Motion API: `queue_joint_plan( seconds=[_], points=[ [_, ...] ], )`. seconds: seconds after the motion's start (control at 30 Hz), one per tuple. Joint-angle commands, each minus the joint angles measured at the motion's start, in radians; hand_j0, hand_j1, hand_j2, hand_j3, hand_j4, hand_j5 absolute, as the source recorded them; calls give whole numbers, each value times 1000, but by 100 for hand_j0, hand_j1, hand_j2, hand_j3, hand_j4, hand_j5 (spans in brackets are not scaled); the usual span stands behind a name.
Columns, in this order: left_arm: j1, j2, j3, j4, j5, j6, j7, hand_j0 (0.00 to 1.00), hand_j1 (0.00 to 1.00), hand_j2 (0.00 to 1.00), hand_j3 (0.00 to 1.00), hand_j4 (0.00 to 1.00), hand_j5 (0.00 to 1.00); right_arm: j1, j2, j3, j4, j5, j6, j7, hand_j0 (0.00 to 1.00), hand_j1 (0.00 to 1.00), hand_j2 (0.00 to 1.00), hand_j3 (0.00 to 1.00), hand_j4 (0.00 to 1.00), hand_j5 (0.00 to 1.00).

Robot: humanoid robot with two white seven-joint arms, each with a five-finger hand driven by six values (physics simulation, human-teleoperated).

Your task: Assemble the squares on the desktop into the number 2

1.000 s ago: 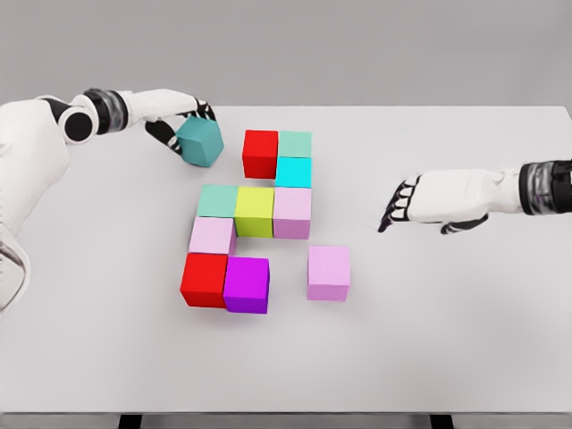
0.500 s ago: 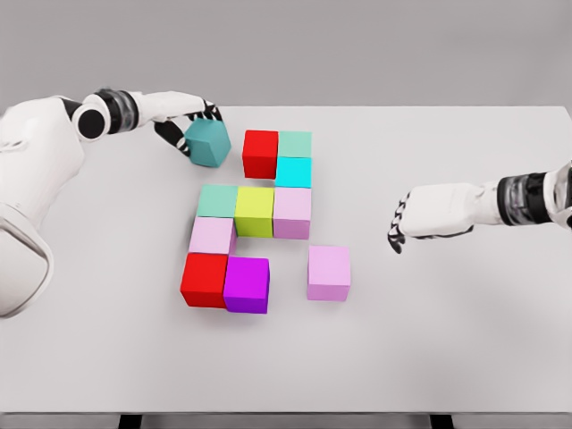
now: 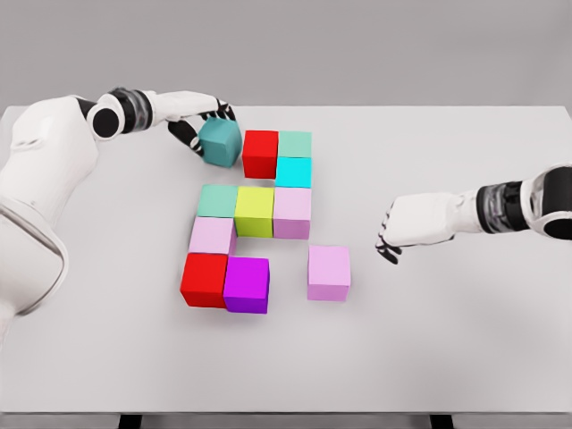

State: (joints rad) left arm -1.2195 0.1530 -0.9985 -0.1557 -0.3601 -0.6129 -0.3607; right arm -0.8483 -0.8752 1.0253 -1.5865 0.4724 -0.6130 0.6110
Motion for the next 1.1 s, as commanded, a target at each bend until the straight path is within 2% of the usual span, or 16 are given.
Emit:
queue_joint_plan(
  seconds=[0.0, 0.23, 0.37, 0.53, 0.6, 0.63, 0.77, 0.8, 0.83, 0.87, 1.0, 1.07],
  points=[
    [0, -3, 9, 11, 6, 2, 0, 67, 67, 67, 67, 67, 67, 0, 12, -1, 14, 2, 2, 0, 36, 36, 36, 36, 36, 36],
    [-3, -4, 9, 15, 6, 2, 0, 67, 67, 67, 67, 67, 67, 0, 18, -5, 34, -6, 2, 0, 36, 36, 36, 36, 36, 36],
    [-2, -41, 37, 51, 6, 2, -14, 67, 67, 67, 67, 67, 67, 0, 21, -2, 56, -5, 2, -50, 34, 34, 34, 34, 34, 34],
    [-2, -41, 46, 62, 6, 2, -20, 67, 67, 67, 67, 67, 67, 0, 22, -2, 57, -6, 2, -97, 34, 34, 34, 34, 34, 34],
    [-2, -43, 52, 68, 6, 2, -21, 67, 67, 67, 67, 67, 67, 0, 35, -2, 82, -5, 2, -122, 33, 33, 33, 33, 33, 33],
    [-2, -43, 52, 73, 6, 2, -21, 67, 67, 67, 67, 67, 67, 3, 42, -2, 91, -6, 2, -126, 31, 31, 31, 31, 31, 31],
    [-2, -43, 52, 76, 6, 2, -21, 69, 69, 69, 69, 69, 69, 6, 62, -2, 91, -6, 2, -126, 31, 31, 31, 31, 31, 31],
    [0, -43, 52, 76, 6, 2, -21, 70, 70, 70, 70, 70, 70, 9, 65, -2, 92, -5, 2, -126, 31, 31, 31, 31, 31, 31],
    [2, -43, 54, 76, 6, 2, -20, 78, 78, 78, 78, 78, 78, 12, 68, -2, 92, -5, 2, -125, 31, 31, 31, 31, 31, 31],
    [2, -43, 54, 76, 6, 2, -20, 80, 80, 80, 80, 80, 80, 12, 70, -2, 92, -3, 2, -125, 31, 31, 31, 31, 31, 31],
    [2, -43, 54, 76, 6, 2, -20, 100, 100, 100, 100, 100, 100, 26, 81, -1, 92, 5, 2, -122, 31, 31, 31, 31, 31, 31],
    [2, -43, 54, 76, 6, 2, -20, 100, 100, 100, 100, 100, 100, 26, 81, -1, 91, 6, 2, -119, 31, 31, 31, 31, 31, 31]
  ],
)
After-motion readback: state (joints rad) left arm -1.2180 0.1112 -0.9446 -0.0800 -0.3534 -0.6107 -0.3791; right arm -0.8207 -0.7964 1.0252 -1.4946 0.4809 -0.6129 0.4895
